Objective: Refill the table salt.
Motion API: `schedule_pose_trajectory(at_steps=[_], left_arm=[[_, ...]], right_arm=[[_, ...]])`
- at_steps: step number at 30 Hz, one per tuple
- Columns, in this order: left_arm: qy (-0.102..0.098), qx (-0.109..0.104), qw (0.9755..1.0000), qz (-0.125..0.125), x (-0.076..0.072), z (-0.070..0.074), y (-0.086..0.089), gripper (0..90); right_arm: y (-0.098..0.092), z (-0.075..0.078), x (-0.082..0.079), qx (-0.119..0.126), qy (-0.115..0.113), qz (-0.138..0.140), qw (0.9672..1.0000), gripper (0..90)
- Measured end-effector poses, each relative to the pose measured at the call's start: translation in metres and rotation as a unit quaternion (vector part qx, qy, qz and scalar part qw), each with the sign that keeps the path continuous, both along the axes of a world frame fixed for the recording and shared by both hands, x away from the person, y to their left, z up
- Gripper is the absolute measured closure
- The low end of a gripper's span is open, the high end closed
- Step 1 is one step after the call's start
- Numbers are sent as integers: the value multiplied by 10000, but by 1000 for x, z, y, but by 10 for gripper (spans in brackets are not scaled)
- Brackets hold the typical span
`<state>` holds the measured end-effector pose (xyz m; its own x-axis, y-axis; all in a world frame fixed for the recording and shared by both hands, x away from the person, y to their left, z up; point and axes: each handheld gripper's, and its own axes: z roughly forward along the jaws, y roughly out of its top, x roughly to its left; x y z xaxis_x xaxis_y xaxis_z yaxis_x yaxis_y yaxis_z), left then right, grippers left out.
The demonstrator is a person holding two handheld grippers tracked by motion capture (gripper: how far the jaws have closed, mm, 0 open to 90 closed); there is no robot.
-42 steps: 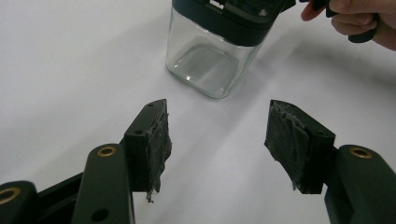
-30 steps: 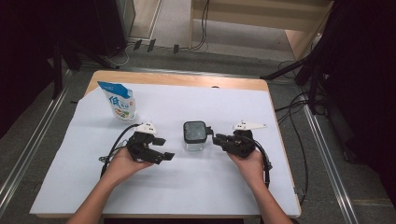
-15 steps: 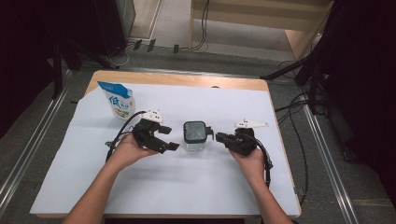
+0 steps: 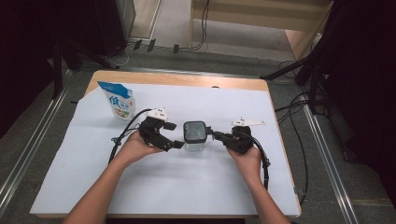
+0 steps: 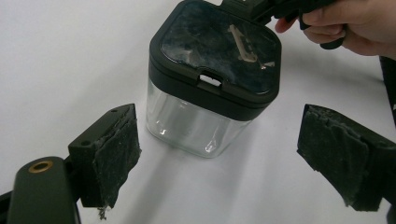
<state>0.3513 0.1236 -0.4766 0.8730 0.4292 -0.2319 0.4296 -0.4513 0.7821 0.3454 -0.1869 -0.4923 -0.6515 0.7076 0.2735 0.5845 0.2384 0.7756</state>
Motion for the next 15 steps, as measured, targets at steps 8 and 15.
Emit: schedule_pose_trajectory(at_steps=[8,15], left_arm=[[-3,213,9997,-67,7,-8,-12,141],[-252,233,9994,-110,6,-10,-21,150]], right_arm=[[1,-1,-1,6,10,-104,9999,900],[3,-2,2,-17,-3,-136,9999,900]])
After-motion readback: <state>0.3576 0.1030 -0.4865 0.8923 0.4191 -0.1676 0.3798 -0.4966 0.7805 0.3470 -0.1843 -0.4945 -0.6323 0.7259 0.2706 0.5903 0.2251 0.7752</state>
